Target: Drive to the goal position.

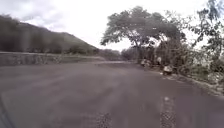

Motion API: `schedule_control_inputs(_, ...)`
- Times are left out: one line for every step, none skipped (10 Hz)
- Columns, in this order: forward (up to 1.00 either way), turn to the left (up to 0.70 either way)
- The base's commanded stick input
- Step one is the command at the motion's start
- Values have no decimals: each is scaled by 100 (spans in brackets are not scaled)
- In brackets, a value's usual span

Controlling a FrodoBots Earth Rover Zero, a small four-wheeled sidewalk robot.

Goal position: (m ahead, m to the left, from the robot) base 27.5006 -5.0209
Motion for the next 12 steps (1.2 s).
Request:
schedule_control_inputs(0,0)
schedule_control_inputs(0,0)
schedule_control_inputs(0,0)
schedule_control_inputs(0,0)
schedule_control_inputs(70,0)
schedule_control_inputs(70,0)
schedule_control_inputs(70,0)
schedule_control_inputs(70,0)
schedule_control_inputs(0,0)
schedule_control_inputs(0,0)
schedule_control_inputs(0,0)
schedule_control_inputs(0,0)
